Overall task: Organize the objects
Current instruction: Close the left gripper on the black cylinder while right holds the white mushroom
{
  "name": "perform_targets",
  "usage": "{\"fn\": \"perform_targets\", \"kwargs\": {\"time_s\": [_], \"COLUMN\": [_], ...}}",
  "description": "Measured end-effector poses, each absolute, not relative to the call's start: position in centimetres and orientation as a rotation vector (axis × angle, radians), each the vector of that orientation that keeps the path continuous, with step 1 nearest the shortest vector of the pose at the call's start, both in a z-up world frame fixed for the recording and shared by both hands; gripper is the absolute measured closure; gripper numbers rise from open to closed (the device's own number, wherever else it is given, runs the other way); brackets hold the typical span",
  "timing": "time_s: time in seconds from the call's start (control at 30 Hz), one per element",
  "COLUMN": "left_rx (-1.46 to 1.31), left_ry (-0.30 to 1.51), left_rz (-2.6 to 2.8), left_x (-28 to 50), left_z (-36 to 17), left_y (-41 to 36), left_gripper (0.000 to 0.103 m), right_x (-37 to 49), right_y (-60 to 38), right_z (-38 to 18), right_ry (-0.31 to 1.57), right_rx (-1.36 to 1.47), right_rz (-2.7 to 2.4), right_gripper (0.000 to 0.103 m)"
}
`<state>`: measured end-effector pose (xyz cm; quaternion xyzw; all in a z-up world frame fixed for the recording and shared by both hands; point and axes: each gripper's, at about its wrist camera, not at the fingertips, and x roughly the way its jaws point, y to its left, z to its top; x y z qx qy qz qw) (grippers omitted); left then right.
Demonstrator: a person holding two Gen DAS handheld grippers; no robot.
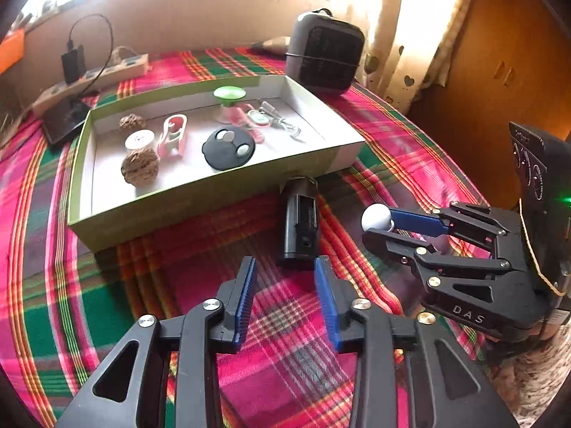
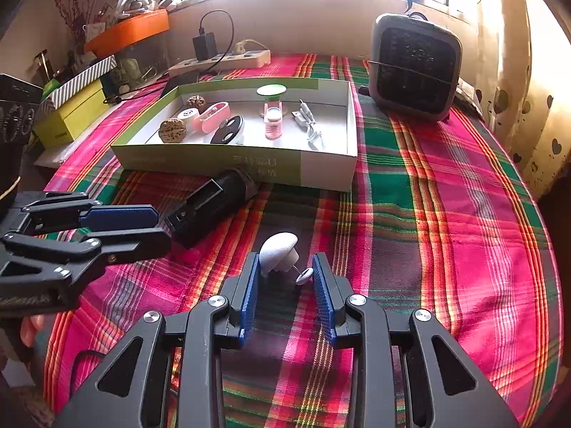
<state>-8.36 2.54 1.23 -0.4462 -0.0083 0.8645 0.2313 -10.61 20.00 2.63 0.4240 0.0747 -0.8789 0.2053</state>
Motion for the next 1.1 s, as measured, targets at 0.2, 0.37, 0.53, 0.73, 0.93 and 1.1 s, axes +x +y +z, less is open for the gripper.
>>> {"fn": "perform_targets", "kwargs": {"time_s": [0.2, 0.37, 0.53, 0.73, 0.93, 1.1], "left_rx": [-1.194, -1.203, -1.206, -1.204, -1.19, -1.191], "left_ry": [-0.009, 0.0, 0.034, 0.049, 0.095, 0.087], "left_rz": [2.377, 2.38, 2.41, 2.433, 2.462, 2.476], "left_x": [-9.1, -10.1, -10.7, -11.3, -11.3, -11.3], "left_z": [1.0, 1.0, 0.9, 0.8, 0.7, 0.7], "left_y": [3.8, 4.8, 5.6, 6.2, 6.6, 6.4], "left_gripper": [0.067, 0.067, 0.067, 0.067, 0.067, 0.073], "right_x": [-10.6, -10.7, -10.8, -11.0, -11.0, -11.1], "right_y": [20.2, 20.6, 20.6, 20.6, 20.6, 20.6], "right_z": [2.6, 2.6, 2.6, 2.6, 2.6, 2.6], "right_ry": [0.222, 0.214, 0.212, 0.208, 0.211, 0.21], "right_rx": [1.183, 1.185, 1.185, 1.186, 1.186, 1.186], "right_rz": [-2.451, -2.453, -2.453, -2.455, -2.456, -2.455], "right_gripper": [0.072, 0.072, 0.072, 0.072, 0.072, 0.072]}}
